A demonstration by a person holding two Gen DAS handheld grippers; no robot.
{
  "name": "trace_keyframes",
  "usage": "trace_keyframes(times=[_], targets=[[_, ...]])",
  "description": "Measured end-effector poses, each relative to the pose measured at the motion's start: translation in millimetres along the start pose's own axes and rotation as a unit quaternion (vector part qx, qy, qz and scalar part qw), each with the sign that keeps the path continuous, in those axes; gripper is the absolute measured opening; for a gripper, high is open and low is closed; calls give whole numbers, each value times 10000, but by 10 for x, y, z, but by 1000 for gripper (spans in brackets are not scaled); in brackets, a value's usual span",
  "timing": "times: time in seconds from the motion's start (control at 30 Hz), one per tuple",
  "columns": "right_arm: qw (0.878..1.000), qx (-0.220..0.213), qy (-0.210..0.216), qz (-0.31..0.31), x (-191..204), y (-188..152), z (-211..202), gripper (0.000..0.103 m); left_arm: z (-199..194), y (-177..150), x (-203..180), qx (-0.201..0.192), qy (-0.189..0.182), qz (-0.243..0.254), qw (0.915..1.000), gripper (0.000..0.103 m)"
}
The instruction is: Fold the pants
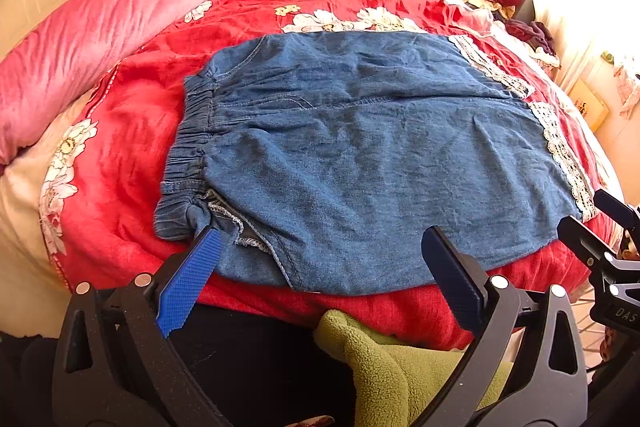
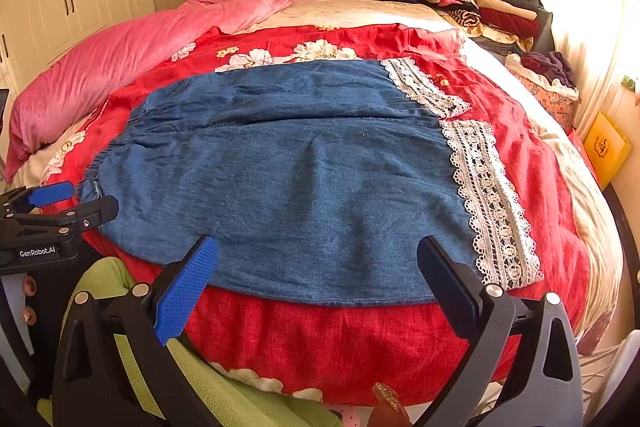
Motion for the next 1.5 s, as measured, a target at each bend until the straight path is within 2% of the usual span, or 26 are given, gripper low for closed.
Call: trace_keyframes(times=[1.03,1.5], targets=[[10000,2,43,-26,22,43,40,99,-2,16,18,-26,33,25,10000,94],[9997,-22,172,-168,77,198,196,99,78,183,149,-127,180,18,9998,94]])
Point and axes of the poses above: each gripper's, at about its wrist camera, not at the fingertips, and z roughly the way its jaws point, x to its left, y to its top, the point moved 2 cm from there along z, roughly the way its jaws point, and after that the axes turned 4 degrees about -x, right-handed, at the moved point
